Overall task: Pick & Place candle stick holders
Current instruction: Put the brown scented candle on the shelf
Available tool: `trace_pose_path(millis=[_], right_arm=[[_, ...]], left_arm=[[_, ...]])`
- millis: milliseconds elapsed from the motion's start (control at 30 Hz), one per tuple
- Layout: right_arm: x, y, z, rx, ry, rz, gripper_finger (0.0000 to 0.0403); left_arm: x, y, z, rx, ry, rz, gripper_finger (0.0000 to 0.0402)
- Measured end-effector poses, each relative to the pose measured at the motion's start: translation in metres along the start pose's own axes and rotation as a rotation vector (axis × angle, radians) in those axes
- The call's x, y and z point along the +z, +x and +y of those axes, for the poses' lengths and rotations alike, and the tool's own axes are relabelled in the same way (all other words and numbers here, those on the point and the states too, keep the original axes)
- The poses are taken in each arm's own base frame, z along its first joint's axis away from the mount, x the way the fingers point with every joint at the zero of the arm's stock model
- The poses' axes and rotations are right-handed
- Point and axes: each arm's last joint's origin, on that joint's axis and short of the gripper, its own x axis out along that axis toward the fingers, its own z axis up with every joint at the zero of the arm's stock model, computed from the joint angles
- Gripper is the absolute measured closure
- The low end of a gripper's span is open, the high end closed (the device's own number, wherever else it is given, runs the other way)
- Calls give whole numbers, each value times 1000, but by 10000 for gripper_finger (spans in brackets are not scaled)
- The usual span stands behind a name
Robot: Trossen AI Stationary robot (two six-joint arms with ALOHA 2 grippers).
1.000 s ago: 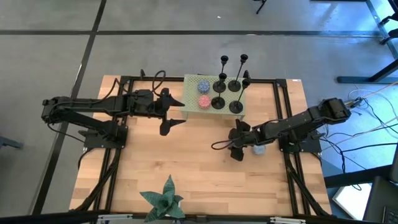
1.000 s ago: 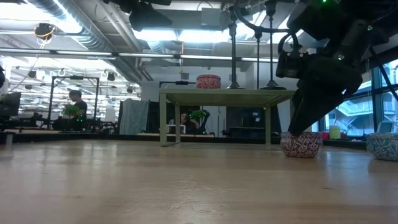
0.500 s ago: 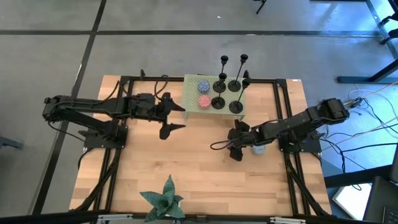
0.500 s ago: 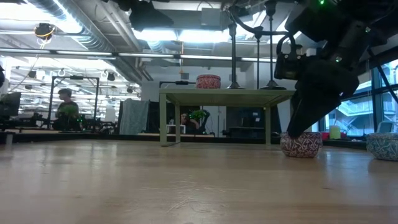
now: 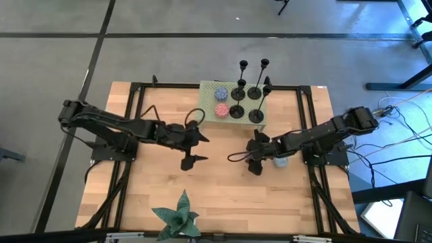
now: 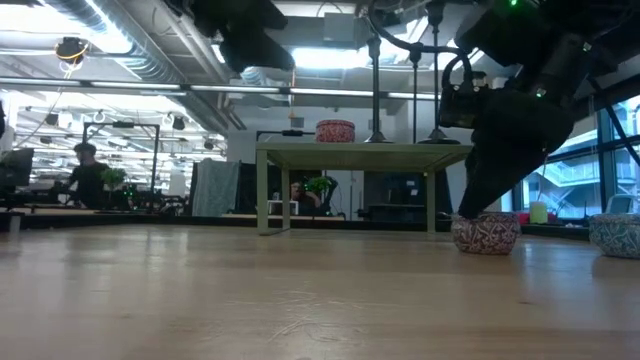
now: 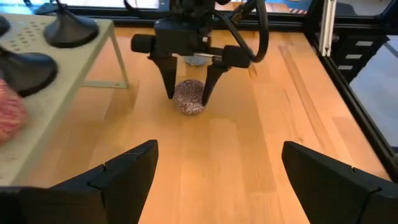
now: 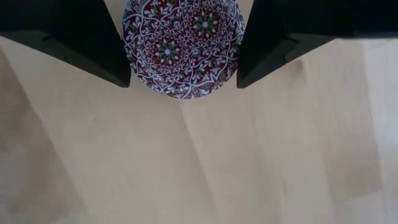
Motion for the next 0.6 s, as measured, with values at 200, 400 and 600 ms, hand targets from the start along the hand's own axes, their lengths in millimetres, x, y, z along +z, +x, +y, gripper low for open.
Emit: trace_pose_path(millis=[200, 400, 600], right_arm=[[15, -12, 7, -16, -38, 74, 100], [33, -36, 13, -71, -60, 174, 98], [38, -39, 17, -2, -51, 183, 98]], left_arm=[[-2, 8, -1, 0, 1, 6, 62], [0, 6, -1, -2, -1, -14, 62], [0, 6, -1, -2, -1, -16, 62]])
